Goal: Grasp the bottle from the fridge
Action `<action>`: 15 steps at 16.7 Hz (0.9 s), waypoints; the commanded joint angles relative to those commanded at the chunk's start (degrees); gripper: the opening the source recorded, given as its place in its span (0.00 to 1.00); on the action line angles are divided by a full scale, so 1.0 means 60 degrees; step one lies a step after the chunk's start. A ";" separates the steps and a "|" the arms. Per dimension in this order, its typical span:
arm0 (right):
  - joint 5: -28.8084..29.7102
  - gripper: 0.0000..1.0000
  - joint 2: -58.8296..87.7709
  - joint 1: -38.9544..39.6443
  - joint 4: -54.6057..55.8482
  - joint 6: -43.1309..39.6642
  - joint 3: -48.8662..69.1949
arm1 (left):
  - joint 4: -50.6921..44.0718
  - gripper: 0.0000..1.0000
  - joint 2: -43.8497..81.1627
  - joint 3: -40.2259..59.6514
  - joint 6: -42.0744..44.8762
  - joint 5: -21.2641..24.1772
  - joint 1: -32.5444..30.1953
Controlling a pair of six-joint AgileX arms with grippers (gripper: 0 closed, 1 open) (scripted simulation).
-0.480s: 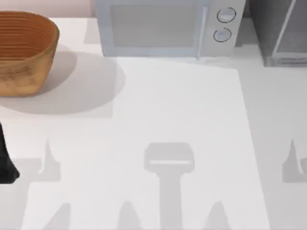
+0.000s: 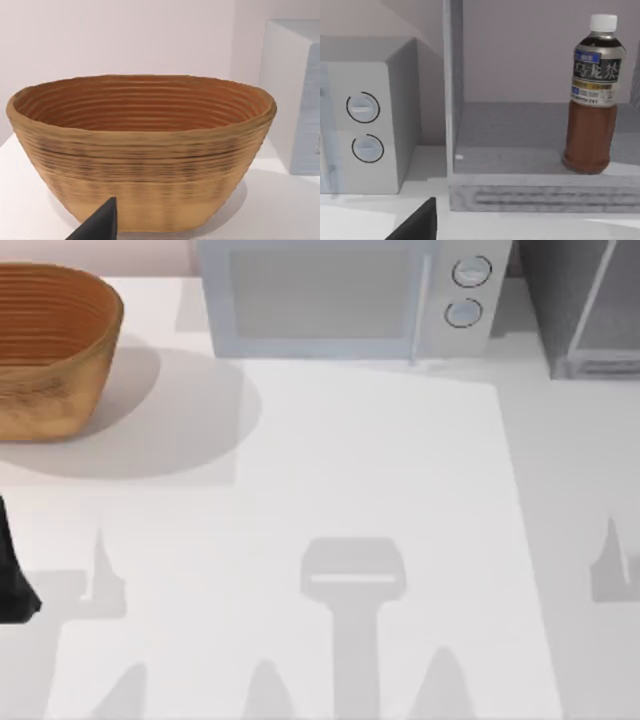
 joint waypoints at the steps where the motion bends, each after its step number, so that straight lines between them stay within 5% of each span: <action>1: -0.0204 1.00 0.0700 -0.0222 0.0673 -0.0003 0.0082 | 0.0000 1.00 0.0000 0.0000 0.0000 0.0000 0.0000; 15: -0.3521 1.00 1.2773 -0.3655 1.1137 0.0178 0.1149 | 0.0000 1.00 0.0000 0.0000 0.0000 0.0000 0.0000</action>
